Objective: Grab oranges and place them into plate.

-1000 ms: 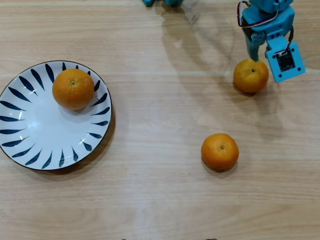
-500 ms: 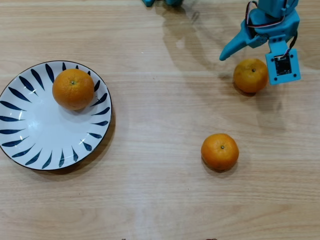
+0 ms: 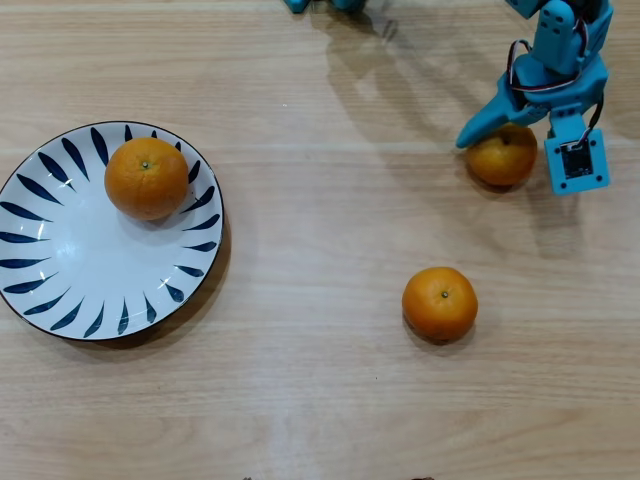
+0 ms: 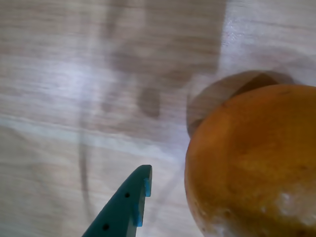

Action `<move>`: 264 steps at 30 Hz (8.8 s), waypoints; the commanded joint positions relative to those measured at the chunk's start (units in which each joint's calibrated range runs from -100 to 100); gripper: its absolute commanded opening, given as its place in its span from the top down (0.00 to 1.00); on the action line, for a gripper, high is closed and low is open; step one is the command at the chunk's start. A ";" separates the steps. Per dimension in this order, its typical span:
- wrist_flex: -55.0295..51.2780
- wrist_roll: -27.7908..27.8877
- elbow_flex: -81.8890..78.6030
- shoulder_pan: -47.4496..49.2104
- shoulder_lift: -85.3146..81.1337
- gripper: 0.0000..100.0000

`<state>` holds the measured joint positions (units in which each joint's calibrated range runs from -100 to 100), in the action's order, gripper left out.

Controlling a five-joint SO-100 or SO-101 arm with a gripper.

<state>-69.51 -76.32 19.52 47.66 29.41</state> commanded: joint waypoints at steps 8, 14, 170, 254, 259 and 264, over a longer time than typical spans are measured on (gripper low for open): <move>1.57 1.46 2.52 -1.53 1.86 0.53; 6.12 2.66 1.98 -2.66 3.22 0.53; 6.81 9.98 26.97 -22.09 6.94 0.57; 21.68 16.05 24.25 -25.96 18.94 0.72; 21.16 20.65 25.25 -28.06 10.82 0.72; 20.30 27.44 23.98 -32.66 -0.50 0.72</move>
<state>-48.58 -52.43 42.19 18.11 41.09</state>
